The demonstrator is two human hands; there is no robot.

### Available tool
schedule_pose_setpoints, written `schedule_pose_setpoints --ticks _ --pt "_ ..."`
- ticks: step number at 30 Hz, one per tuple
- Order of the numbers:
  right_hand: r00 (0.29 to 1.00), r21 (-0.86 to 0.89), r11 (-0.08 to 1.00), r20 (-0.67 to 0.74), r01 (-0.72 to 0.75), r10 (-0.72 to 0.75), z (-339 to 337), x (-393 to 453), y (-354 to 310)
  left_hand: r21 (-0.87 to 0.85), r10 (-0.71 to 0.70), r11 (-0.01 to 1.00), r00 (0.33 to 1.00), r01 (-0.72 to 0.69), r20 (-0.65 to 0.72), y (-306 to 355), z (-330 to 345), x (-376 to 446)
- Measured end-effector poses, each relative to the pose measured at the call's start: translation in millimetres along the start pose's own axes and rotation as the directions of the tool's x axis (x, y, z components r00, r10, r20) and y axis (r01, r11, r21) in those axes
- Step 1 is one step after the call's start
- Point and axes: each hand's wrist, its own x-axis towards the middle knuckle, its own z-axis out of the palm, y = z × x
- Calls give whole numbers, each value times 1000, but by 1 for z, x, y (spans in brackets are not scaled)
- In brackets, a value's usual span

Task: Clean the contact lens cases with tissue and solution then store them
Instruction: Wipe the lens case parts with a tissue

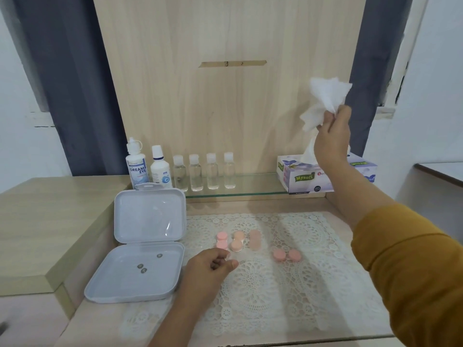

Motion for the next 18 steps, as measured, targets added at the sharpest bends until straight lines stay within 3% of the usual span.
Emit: schedule_pose_setpoints --ticks 3,6,11,15,18 --pt "996 157 987 -83 -22 36 -5 2 -14 -7 2 1000 1000 -2 4 -1 0 0" --pt "997 212 977 -60 -27 40 -14 -13 -27 -29 -12 1000 1000 12 6 -2 0 0" --pt "977 93 983 158 -159 143 -23 -74 -29 -23 -27 999 1000 27 10 -3 0 1" --pt "881 142 908 338 -394 330 -38 -131 -31 -20 -30 999 999 30 18 -4 -1 1" --pt "834 132 896 444 -424 329 -48 -170 -32 -22 -21 1000 999 21 25 -4 -1 1"
